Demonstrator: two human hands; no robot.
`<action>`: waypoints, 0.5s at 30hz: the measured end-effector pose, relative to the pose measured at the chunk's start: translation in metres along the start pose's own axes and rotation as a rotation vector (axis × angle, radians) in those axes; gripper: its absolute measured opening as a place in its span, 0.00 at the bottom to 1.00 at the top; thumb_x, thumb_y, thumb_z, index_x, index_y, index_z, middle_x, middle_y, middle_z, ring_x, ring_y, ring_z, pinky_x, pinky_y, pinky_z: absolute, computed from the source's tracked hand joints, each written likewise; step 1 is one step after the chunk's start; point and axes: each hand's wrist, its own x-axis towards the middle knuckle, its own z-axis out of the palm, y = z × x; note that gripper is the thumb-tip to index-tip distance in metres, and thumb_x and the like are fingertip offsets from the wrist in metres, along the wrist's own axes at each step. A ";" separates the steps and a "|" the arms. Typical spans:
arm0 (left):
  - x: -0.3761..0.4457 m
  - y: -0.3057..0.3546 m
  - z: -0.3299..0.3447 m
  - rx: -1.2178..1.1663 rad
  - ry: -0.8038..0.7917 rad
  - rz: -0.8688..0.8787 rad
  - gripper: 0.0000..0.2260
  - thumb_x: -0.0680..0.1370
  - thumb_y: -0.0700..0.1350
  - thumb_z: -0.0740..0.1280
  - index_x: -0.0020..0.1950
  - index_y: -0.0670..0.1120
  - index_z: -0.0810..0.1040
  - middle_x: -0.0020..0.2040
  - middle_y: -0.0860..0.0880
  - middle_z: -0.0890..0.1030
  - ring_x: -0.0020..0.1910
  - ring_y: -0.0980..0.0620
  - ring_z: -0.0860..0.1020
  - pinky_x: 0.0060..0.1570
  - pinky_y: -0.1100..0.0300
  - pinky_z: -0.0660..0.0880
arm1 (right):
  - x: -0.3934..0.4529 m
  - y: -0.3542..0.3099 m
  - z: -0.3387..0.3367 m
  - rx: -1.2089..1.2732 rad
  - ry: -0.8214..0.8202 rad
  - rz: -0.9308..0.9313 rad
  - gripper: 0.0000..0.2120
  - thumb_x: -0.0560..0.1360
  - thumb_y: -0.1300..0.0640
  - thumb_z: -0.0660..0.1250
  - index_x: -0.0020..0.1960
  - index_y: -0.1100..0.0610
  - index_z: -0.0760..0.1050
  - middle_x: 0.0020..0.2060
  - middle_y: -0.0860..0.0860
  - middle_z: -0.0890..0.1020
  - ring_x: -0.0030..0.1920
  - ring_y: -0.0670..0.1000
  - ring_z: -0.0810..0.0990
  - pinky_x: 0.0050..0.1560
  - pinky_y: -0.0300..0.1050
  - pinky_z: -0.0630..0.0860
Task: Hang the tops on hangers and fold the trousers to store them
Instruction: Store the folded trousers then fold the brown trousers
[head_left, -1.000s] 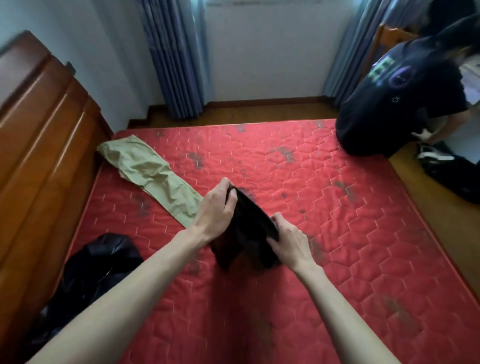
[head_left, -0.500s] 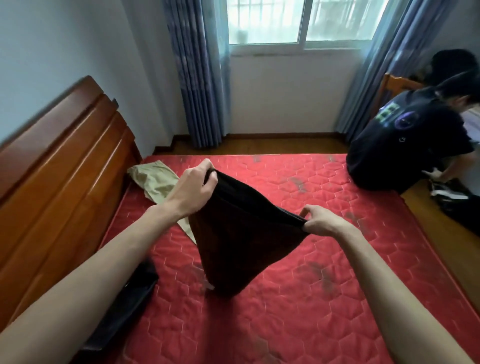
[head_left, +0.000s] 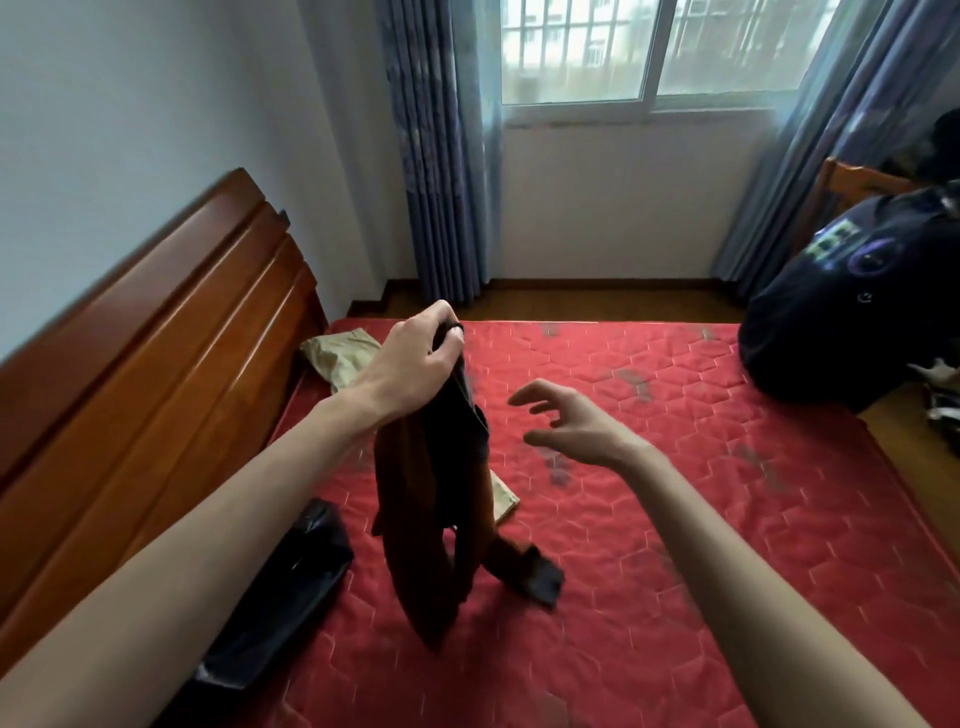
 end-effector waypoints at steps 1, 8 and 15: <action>-0.002 0.001 -0.004 -0.002 -0.006 0.008 0.08 0.84 0.43 0.61 0.45 0.44 0.73 0.34 0.49 0.76 0.32 0.55 0.74 0.38 0.54 0.72 | 0.006 -0.006 0.012 0.002 -0.007 -0.054 0.24 0.74 0.65 0.74 0.67 0.47 0.77 0.64 0.41 0.81 0.67 0.42 0.77 0.66 0.39 0.73; -0.018 -0.003 -0.026 0.001 0.023 0.027 0.08 0.84 0.43 0.62 0.45 0.46 0.73 0.32 0.54 0.76 0.30 0.59 0.75 0.32 0.67 0.69 | 0.037 -0.030 0.054 -0.162 -0.088 -0.216 0.19 0.76 0.54 0.73 0.67 0.48 0.77 0.59 0.43 0.82 0.64 0.47 0.75 0.67 0.48 0.74; -0.030 -0.012 -0.036 -0.023 0.011 0.050 0.08 0.85 0.43 0.60 0.46 0.45 0.72 0.35 0.48 0.77 0.33 0.59 0.75 0.35 0.62 0.72 | 0.045 0.004 0.072 -0.711 -0.254 -0.134 0.22 0.78 0.42 0.66 0.70 0.46 0.76 0.62 0.47 0.83 0.75 0.53 0.65 0.75 0.57 0.60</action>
